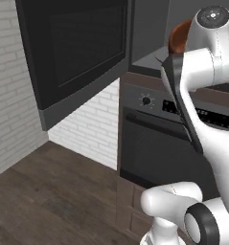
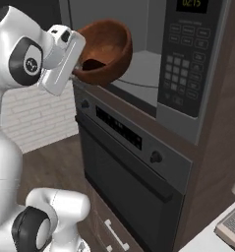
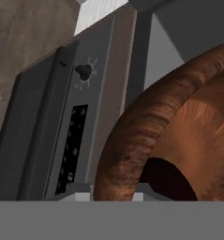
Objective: Pick the avocado from the sink and place it in the bowl. Then pick the bowl and place it in the microwave. Then close the microwave door and press the start button.
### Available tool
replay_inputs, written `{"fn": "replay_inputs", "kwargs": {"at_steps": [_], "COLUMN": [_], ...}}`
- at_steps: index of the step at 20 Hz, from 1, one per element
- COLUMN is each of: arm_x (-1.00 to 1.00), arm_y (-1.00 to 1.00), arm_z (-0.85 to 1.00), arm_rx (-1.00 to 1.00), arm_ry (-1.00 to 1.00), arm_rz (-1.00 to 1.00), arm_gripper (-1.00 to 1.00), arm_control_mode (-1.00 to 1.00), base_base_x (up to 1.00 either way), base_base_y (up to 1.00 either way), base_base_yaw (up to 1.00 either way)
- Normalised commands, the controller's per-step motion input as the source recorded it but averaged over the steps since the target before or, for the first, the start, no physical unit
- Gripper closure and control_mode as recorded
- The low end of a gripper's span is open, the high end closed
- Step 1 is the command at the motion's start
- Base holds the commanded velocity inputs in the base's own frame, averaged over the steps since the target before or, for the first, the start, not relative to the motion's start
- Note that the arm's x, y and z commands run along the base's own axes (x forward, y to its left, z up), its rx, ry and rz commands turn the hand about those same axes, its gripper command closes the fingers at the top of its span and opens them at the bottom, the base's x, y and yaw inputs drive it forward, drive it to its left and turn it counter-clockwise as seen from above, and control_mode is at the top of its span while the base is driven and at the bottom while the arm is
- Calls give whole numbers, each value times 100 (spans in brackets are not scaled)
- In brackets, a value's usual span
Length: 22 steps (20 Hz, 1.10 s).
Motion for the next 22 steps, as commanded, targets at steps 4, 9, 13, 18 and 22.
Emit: {"fn": "replay_inputs", "kwargs": {"at_steps": [4,9,13,18,22], "arm_x": [68,58,44,39,19], "arm_y": [-75,-69,-38,-15,-11], "arm_z": [11,0,0,-15,-23], "arm_rx": [3,3,0,0,0], "arm_ry": [-3,0,0,0,-1], "arm_rz": [0,0,0,0,0], "arm_gripper": [100,100,100,100,100], "arm_control_mode": [-100,-100,-100,-100,-100], "base_base_x": [0,0,0,0,0], "base_base_y": [0,0,0,0,0], "base_base_yaw": [0,0,0,0,0]}}
